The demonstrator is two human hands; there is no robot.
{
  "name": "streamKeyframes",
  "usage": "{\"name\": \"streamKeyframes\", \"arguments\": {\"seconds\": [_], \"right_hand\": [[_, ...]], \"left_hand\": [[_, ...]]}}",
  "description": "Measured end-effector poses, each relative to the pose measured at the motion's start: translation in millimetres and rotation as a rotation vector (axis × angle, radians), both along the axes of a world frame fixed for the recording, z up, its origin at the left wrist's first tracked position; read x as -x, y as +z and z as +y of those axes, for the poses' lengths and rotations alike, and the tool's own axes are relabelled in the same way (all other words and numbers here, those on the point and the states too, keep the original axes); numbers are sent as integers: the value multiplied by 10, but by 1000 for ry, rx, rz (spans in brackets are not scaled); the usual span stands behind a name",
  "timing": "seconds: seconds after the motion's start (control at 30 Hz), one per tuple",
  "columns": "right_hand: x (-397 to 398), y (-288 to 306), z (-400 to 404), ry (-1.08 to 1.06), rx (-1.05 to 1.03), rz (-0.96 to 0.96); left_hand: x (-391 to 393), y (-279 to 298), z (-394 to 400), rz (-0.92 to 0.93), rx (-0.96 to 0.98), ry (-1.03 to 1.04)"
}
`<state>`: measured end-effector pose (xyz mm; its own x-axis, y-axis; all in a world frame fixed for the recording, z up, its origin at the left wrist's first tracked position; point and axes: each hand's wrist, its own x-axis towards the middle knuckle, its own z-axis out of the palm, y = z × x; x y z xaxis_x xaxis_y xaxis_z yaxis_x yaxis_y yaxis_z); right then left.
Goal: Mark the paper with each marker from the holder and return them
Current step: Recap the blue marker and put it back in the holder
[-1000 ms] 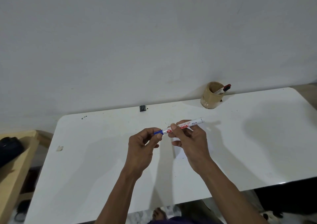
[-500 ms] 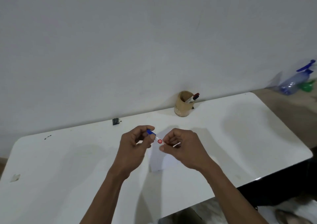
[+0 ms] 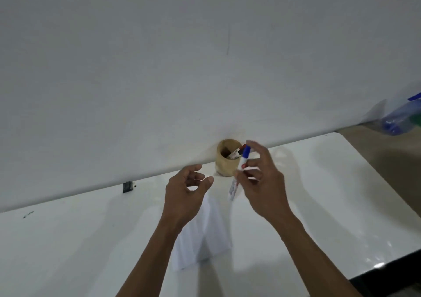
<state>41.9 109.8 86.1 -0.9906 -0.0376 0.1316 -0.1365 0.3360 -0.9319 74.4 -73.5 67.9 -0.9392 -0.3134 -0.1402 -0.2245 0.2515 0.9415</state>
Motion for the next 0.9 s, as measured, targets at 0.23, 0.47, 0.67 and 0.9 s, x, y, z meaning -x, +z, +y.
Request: {"name": "streamKeyframes", "arguments": {"seconds": [0.23, 0.47, 0.67, 0.9], "right_hand": [[717, 79, 100, -269, 169, 186], [1069, -256, 59, -240, 136, 125], [1148, -544, 87, -257, 101, 77], [1198, -608, 46, -216, -17, -15]], "left_hand": [[620, -274, 362, -42, 136, 12], [949, -538, 606, -71, 132, 18], [989, -607, 643, -12, 61, 42], [991, -663, 645, 29, 28, 45]]}}
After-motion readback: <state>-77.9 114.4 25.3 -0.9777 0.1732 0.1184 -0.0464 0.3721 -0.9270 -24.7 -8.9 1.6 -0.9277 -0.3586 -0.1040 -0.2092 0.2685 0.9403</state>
